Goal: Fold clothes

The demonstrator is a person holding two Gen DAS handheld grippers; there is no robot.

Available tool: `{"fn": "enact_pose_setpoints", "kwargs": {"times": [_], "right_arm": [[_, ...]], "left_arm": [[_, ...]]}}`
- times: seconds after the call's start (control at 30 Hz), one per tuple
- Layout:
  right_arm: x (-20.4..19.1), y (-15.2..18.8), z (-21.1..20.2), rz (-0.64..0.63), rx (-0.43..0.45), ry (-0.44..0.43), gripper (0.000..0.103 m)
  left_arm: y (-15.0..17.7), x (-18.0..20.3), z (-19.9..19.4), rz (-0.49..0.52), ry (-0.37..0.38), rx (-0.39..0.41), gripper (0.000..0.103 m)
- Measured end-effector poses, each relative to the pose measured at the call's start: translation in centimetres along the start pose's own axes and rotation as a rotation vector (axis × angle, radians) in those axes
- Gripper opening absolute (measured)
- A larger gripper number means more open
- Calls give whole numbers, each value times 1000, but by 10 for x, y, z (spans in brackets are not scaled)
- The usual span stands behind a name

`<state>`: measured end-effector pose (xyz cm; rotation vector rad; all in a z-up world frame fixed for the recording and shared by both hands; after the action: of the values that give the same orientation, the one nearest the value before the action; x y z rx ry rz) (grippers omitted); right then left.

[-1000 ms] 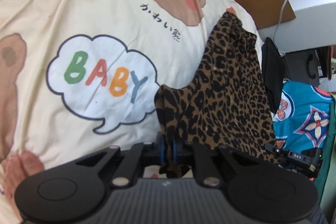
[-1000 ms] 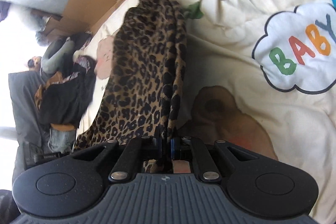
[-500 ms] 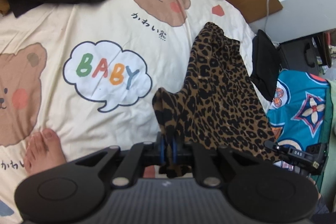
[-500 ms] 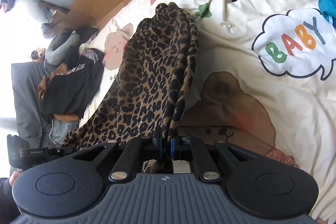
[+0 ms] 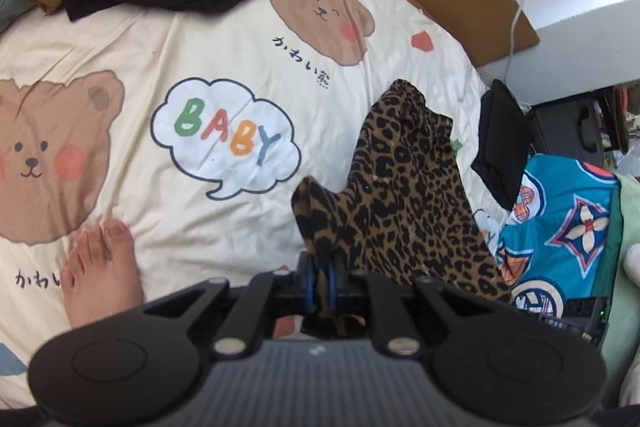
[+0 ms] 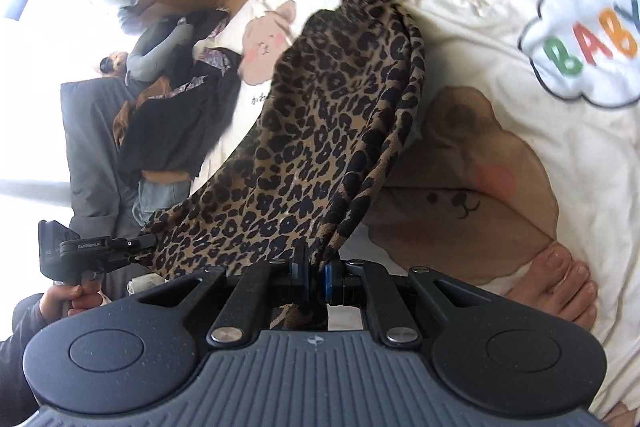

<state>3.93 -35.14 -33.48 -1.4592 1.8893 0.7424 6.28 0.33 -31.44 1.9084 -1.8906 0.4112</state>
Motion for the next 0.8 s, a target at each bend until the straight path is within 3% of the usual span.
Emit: {"fn": "enact_pose_setpoints", "kwargs": {"times": [0.3,0.47,0.8], "right_arm": [[38,-5,20,125,32,-86,5],[42,-19,14,152,110,-152,5],[48,-64,21,179,195,-160,5]], "left_arm": [[-19,-21,27,-135,26,-9,7],[-35,-25,33,-224,86,22,7],[-76,-27,50,-368,165,102,7]]}}
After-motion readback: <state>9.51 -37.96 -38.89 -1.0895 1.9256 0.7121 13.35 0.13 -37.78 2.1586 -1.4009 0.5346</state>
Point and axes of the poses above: each gripper's, at about its wrist camera, not at the fingertips, and z roughly the way its jaws point, x to its right, y to its underside, the point moved 8 cm from there along z, roughly the way its jaws point, and after that the axes turned 11 degrees about -x, right-handed, at the moved point
